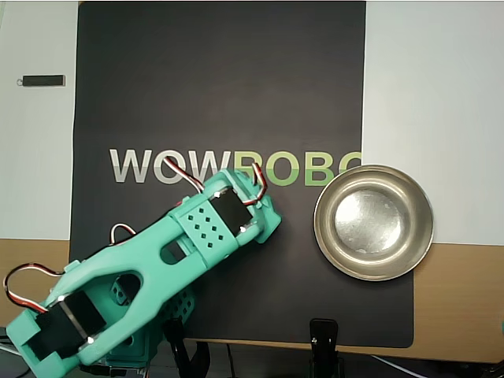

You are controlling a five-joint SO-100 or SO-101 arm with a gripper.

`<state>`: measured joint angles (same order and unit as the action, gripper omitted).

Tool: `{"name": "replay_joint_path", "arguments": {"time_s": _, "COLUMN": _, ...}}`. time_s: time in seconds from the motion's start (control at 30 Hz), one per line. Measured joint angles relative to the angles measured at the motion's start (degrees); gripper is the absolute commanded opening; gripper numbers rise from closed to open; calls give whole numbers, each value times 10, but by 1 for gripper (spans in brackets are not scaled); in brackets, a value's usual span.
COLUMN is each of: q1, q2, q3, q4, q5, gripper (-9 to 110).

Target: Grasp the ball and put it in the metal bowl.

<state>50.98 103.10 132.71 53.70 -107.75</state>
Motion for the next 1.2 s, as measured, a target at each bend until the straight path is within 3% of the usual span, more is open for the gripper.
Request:
{"name": "replay_joint_path", "arguments": {"time_s": 0.1, "q1": 0, "q2": 0, "q3": 0, "q4": 0, "q5": 0, "gripper": 24}}
{"name": "replay_joint_path", "arguments": {"time_s": 1.2, "q1": 13, "q2": 0, "q3": -10, "q4": 1, "q5": 1, "gripper": 24}}
